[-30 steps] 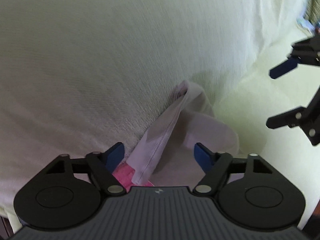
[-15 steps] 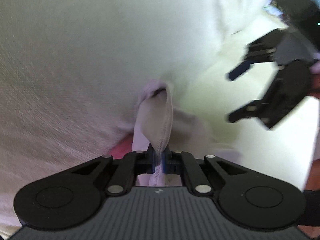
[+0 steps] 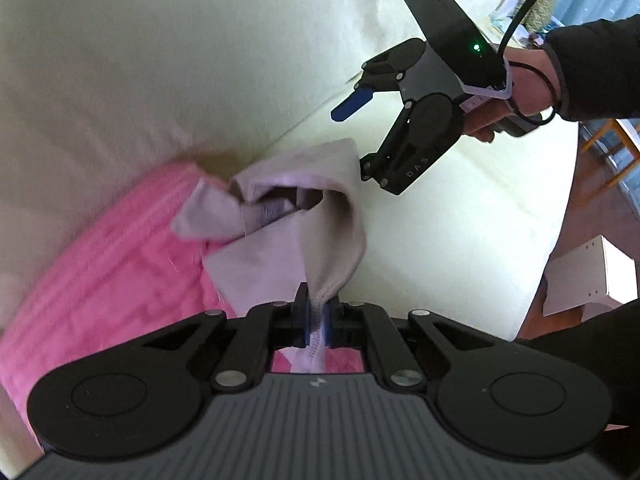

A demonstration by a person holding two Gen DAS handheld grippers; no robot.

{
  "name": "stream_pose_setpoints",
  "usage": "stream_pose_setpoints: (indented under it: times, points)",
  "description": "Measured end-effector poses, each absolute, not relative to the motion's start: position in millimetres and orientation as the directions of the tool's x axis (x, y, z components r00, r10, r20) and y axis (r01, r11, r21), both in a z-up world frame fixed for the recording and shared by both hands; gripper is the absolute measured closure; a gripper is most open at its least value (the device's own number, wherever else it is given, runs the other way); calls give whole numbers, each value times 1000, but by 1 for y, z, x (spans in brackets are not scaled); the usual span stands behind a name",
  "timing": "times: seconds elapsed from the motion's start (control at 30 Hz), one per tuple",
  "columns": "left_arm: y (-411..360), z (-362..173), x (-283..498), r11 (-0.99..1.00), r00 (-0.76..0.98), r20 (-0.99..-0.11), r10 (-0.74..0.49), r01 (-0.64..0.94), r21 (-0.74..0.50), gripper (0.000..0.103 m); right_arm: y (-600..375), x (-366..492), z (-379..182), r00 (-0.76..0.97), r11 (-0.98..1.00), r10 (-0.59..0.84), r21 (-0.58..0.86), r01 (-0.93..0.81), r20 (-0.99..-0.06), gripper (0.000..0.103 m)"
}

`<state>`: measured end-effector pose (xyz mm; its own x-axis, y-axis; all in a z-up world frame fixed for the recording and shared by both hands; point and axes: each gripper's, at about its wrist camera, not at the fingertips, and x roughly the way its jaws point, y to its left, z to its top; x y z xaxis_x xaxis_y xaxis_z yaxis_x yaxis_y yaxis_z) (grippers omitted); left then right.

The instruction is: Fold clothes

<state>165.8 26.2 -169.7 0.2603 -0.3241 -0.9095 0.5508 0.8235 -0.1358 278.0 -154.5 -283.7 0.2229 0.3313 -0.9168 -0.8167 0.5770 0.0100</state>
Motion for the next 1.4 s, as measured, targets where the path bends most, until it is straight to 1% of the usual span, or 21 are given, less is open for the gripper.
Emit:
stream_pose_setpoints:
  times: [0.03,0.07,0.1,0.13,0.2,0.27,0.43,0.6,0.77,0.9,1.1,1.17,1.27,1.4]
  points:
    - [29,-170,162,830,264,-910,-320,541,-135,100,-151,277,-287,215,555,330,5,-832,-919,26]
    - [31,-168,158,836,270,-910,-316,532,-132,100,-147,275,-290,206,532,329,1,-847,-921,29]
    - [32,-165,161,838,273,-910,-313,531,-129,100,-143,273,-292,198,509,328,-3,-861,-924,40]
    - [31,-162,157,841,280,-909,-309,527,-124,100,-141,271,-293,191,492,328,-5,-870,-925,48]
    - [28,-162,149,849,294,-907,-301,516,-114,100,-133,264,-295,187,469,327,-13,-883,-926,77]
    - [22,-169,144,854,308,-904,-296,509,-106,100,-127,259,-293,198,473,326,-23,-881,-924,97]
    - [10,-158,125,857,340,-890,-303,506,-98,100,-141,242,-268,243,535,321,-36,-844,-916,99]
    - [-25,-134,114,836,391,-856,-339,542,-84,100,-181,220,-220,321,609,303,-77,-790,-897,100]
    - [-79,-112,107,767,395,-807,-439,632,-109,100,-237,195,-170,410,702,244,-132,-700,-879,100]
    - [-124,-101,104,698,370,-765,-527,702,-141,100,-301,162,-129,509,798,124,-219,-561,-852,100]
    - [-221,-87,106,593,321,-699,-639,784,-183,101,-393,120,-88,570,867,-44,-315,-386,-821,100]
    - [-269,-86,110,560,305,-674,-673,805,-195,101,-432,111,-74,583,873,-91,-346,-344,-808,100]
    - [-329,-86,115,544,308,-654,-691,818,-189,101,-481,110,-62,595,879,-121,-364,-308,-795,100]
    - [-404,-90,128,622,374,-671,-640,765,-167,101,-561,128,-64,609,882,-84,-343,-323,-789,100]
